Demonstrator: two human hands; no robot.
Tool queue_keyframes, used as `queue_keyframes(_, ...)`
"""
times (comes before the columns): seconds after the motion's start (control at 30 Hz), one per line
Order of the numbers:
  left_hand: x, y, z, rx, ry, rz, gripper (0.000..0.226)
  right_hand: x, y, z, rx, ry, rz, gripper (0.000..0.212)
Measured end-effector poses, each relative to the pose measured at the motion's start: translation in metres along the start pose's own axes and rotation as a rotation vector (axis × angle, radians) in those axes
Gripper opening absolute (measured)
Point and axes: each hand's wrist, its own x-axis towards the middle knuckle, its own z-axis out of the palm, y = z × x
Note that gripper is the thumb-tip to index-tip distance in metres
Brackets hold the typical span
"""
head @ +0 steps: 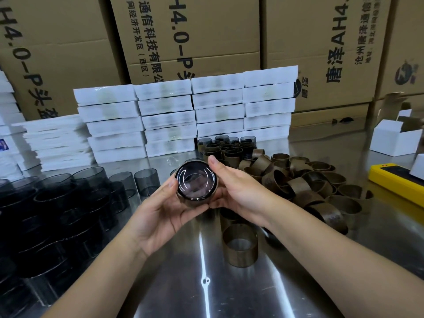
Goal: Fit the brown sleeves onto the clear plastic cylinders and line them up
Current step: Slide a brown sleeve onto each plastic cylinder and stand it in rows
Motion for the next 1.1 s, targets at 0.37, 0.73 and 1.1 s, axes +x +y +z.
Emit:
queue_keyframes(0.37, 0.004, -0.007, 0.002, 0.134, 0.187, -0.048, 0.054, -0.002, 0.006, 0.006, -0.278, 0.178, -0.023, 0.062)
queue_keyframes(0.73, 0.005, -0.012, 0.000, 0.317, 0.355, -0.083, 0.059, -0.004, 0.009, 0.010, -0.384, 0.133, -0.083, 0.038)
queue_keyframes(1.1, 0.003, -0.009, 0.004, 0.334, 0.357, 0.020, 0.044, -0.005, 0.004, 0.013, -0.381, 0.146, -0.104, 0.031)
